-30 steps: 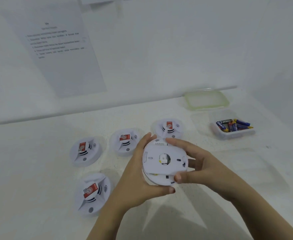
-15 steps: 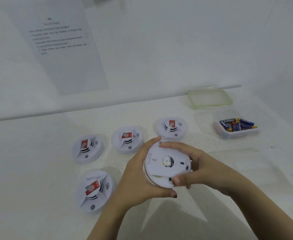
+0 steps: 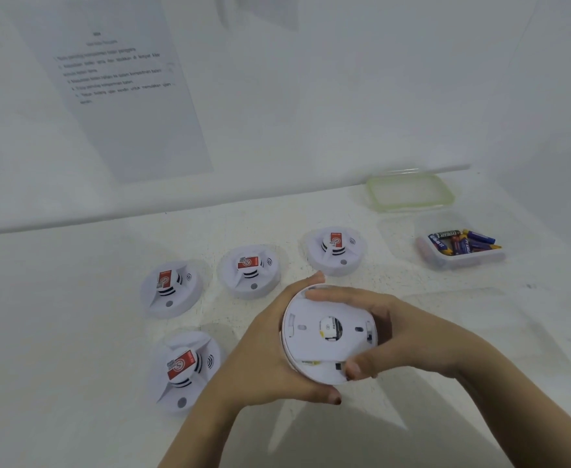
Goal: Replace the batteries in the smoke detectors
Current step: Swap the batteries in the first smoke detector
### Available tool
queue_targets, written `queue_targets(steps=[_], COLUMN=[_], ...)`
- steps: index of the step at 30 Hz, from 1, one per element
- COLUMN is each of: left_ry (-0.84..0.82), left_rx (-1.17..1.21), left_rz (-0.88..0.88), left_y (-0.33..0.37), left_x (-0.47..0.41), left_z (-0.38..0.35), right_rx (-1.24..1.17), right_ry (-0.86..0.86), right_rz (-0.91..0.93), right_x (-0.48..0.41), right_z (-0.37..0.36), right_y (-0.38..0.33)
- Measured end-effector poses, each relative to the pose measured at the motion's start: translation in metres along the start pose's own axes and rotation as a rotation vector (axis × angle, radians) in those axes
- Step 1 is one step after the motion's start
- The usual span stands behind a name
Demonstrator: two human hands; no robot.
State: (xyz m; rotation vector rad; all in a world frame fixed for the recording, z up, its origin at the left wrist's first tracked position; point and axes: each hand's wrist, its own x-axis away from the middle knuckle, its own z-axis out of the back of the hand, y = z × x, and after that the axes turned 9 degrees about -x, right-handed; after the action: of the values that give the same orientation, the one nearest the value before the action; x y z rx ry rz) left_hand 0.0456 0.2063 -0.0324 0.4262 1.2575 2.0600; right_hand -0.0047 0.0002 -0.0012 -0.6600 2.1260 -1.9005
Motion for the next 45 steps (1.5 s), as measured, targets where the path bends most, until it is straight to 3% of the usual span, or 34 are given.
queue_targets(steps=[11,18,25,29,36,41,45], left_ry=[-0.036,0.022,-0.098,-0.109,0.056,0.169,0.181], left_rx=[-0.048,-0.092,-0.137,-0.149,-0.093,-0.136,-0.165], left_rz=[-0.035,-0.028,0.029,0.042,0.091,0.08,0.059], left_y=[0.001,0.003,-0.004,-0.009,-0.021,-0.023,-0.019], left_x=[0.0,0.0,0.0,0.0,0.01,0.01,0.009], left_z=[0.004,0.012,0.014,0.016,0.028,0.028,0.021], right_rx=[0.108,0.691,1.063,1.059,1.005,1.086,0.88], right_ry=[-0.062,0.274,0.22,0.27,0.447,0.356,0.361], right_rz=[-0.059,0.109,0.194,0.218,0.013,-0.21,-0.073], right_x=[0.0,0.002,0.003,0.008,0.021,0.025,0.021], right_z=[0.004,0.001,-0.011,-0.009,0.017,0.02,0.011], right_y=[-0.012,-0.009,-0.007,-0.009,0.014,0.034,0.037])
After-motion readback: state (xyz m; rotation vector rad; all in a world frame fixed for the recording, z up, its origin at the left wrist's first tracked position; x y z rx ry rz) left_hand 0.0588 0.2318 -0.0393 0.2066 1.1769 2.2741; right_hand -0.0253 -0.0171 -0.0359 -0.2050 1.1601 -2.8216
